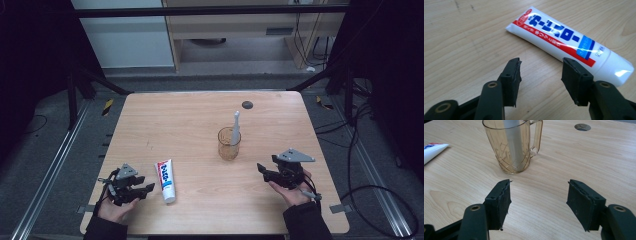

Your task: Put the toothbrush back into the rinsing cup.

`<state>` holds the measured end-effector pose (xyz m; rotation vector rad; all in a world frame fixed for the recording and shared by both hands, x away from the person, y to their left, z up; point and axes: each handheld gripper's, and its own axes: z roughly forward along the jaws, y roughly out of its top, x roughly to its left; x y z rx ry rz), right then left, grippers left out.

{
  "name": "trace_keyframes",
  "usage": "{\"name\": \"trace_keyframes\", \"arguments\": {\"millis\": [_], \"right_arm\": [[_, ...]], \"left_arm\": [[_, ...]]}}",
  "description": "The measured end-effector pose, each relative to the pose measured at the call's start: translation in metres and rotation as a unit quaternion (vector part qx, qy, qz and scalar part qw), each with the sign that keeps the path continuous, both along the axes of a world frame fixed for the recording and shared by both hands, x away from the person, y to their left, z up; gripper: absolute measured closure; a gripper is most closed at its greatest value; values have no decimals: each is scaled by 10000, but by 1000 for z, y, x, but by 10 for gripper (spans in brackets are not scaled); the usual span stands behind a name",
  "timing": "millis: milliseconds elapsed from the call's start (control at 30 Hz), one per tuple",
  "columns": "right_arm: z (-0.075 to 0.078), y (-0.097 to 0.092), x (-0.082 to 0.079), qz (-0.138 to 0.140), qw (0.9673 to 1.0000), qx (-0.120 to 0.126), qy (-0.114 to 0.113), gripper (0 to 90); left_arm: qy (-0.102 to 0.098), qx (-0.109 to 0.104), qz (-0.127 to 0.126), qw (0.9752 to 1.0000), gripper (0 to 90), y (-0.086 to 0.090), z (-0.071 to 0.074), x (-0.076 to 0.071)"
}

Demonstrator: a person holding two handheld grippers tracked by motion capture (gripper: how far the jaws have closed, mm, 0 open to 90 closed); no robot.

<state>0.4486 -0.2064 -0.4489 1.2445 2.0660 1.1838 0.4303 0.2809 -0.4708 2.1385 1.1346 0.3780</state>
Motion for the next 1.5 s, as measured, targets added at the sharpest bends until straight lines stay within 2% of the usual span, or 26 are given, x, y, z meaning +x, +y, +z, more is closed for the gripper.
{"name": "trace_keyframes", "arguments": {"millis": [167, 333, 500, 600, 867, 1000, 1100, 1200, 1333, 1500], "right_arm": [[-2, -2, -3, 39, 9999, -83, -64, 380], [-2, -4, -5, 86, 9999, -76, -123, 424], [-5, -8, -7, 59, 9998, -90, -144, 429], [-6, -10, -8, 60, 9999, -96, -60, 436], [-8, -12, -9, 40, 9999, -129, 41, 440], [-8, -13, -9, 31, 9999, -132, 64, 439], [-8, -13, -8, 34, 9998, -167, 63, 436], [-9, -13, -8, 10, 9998, -176, 111, 436], [-10, -13, -7, -7, 9996, -238, 140, 447], [-11, -12, -7, 11, 9994, -294, 164, 454]], "left_arm": [[121, -35, -194, 9997, 609, -6, 1, -3], [230, 124, -418, 9988, 684, -15, 0, -7], [301, 153, -573, 9978, 721, -22, 0, -9], [349, 166, -652, 9971, 735, -24, -1, -9], [364, 87, -615, 9974, 750, -25, -1, -10], [376, 84, -449, 9982, 749, -24, -1, -8], [378, 140, -214, 9990, 761, -22, -2, -4], [339, 109, 48, 9994, 791, -18, -2, 3], [240, 103, 297, 9992, 831, -15, -2, 12], [137, 130, 490, 9986, 865, -19, -2, 21]]}}
